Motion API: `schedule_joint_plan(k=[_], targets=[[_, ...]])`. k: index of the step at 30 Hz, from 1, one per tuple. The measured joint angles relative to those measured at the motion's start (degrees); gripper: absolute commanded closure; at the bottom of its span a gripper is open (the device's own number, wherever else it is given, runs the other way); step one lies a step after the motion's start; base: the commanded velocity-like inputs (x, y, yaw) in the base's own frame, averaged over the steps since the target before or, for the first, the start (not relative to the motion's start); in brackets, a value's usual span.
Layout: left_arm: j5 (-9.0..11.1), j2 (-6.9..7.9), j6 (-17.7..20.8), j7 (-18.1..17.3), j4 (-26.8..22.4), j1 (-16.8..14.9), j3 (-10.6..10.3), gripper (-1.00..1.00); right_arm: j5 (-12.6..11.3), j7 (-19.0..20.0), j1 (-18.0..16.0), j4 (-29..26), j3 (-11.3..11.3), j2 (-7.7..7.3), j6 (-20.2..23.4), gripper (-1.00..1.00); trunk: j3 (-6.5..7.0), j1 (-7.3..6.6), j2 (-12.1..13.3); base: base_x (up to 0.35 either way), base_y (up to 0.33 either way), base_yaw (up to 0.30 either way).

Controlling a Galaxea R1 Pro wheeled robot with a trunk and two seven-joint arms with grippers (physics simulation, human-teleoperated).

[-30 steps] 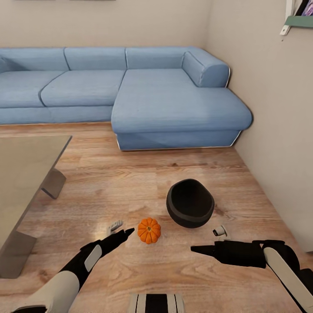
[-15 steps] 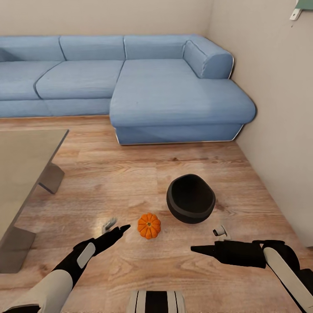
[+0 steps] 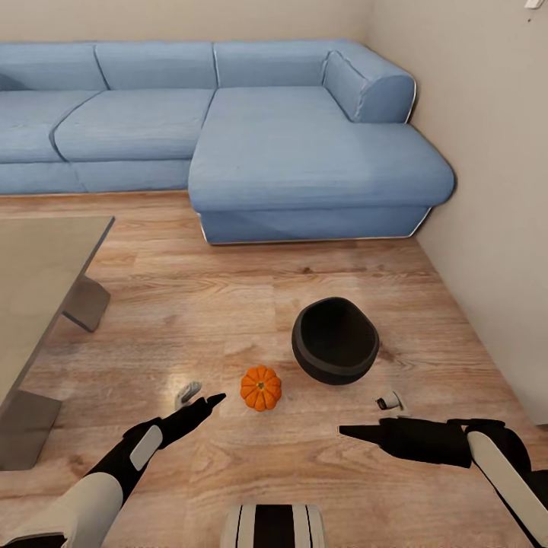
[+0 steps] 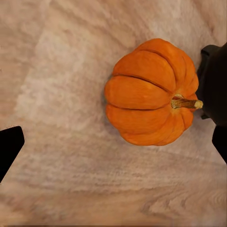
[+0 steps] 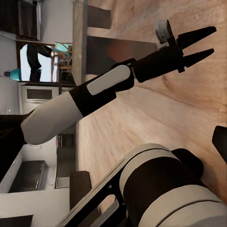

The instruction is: Place each of the two pumpkins and all three candles from the living room inside a cabinet in the living room (use any cabinet), then make sure every cabinet is closed, and position the cauldron so it is next to a table in the living room.

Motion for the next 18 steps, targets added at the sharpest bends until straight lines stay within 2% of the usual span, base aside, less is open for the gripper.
schedule_joint_plan(k=[6, 8, 14, 18], targets=[[-0.14, 0.01, 0.05, -0.16, -0.1, 0.01, -0.05, -1.0, 0.27, 4.5, 2.76, 0.02, -5.57, -0.16, 0.01, -1.0, -1.33, 0.15, -0.08, 0.0, 0.0, 0.0], [-0.15, 0.01, 0.06, -0.17, -0.13, 0.0, -0.06, -1.0, 0.22, 4.85, 3.01, 0.0, -6.15, -0.18, 0.01, -1.0, -1.77, 0.21, -0.11, 0.0, 0.0, 0.0], [-0.15, 0.01, 0.09, -0.18, -0.3, 0.0, -0.06, -1.0, -0.06, 5.75, 3.41, -0.57, -6.98, -0.18, 0.03, -1.0, -1.78, 0.2, -0.11, 0.0, 0.0, 0.0], [-0.16, 0.01, 0.09, -0.18, -0.35, 0.0, -0.06, -1.0, -0.05, 6.09, 3.58, -1.09, -7.02, -0.14, 0.02, -1.0, -2.66, 0.31, -0.16, 0.0, 0.0, 0.0]])
